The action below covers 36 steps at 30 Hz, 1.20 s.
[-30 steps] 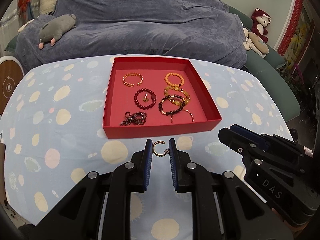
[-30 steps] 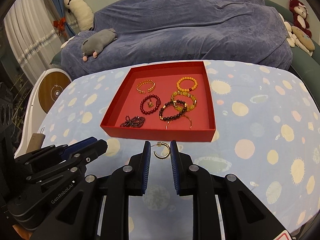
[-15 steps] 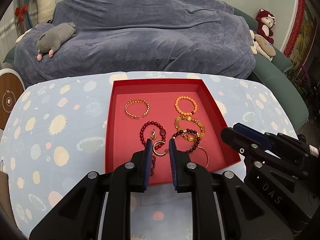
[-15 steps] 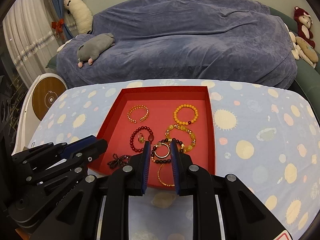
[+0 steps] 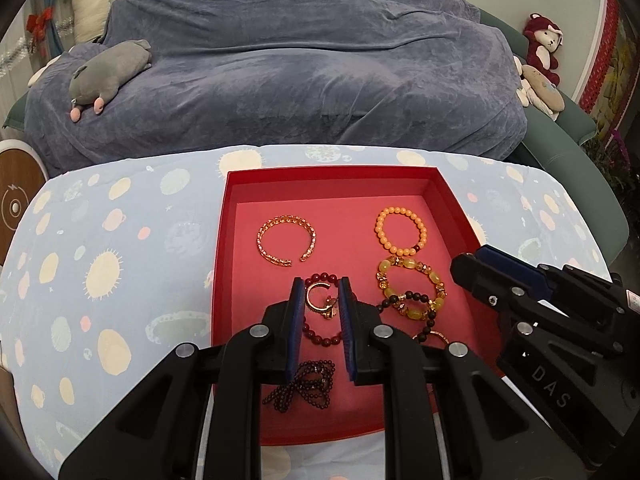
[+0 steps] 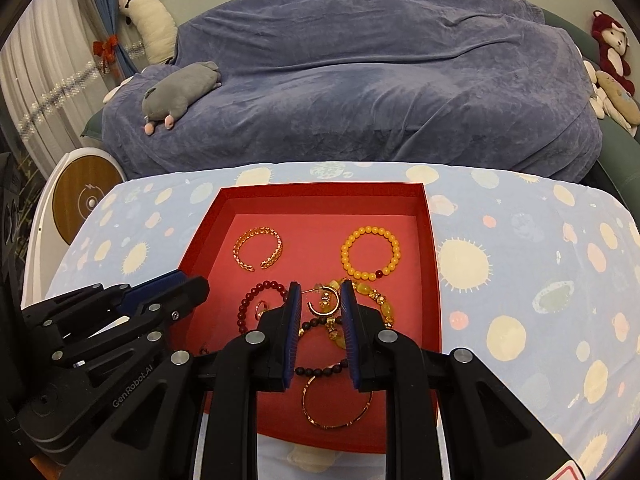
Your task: Organize jewelry
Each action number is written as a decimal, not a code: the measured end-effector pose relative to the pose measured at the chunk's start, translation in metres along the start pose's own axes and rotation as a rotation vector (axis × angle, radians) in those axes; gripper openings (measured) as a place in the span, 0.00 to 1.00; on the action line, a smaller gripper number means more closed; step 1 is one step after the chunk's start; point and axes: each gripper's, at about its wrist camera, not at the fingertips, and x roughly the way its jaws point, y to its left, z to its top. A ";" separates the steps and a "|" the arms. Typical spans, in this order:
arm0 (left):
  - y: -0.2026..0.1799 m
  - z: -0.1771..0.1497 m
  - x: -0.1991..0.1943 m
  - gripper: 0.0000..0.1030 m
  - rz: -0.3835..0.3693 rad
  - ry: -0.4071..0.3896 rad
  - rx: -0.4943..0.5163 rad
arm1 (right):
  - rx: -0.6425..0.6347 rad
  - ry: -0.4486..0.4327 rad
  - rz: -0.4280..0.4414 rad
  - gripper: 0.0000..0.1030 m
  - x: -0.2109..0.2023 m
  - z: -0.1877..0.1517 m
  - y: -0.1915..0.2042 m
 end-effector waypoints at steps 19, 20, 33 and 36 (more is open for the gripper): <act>0.006 0.007 0.031 0.36 0.053 0.027 -0.013 | 0.016 0.034 -0.035 0.30 0.032 0.003 0.001; 0.006 0.007 0.029 0.39 0.057 0.026 -0.014 | 0.017 0.034 -0.034 0.30 0.031 0.002 0.000; -0.001 -0.015 -0.021 0.55 0.074 0.001 -0.010 | 0.033 0.021 -0.083 0.40 -0.022 -0.024 0.002; -0.003 -0.025 -0.036 0.59 0.078 -0.001 -0.008 | 0.046 0.018 -0.105 0.44 -0.039 -0.033 0.003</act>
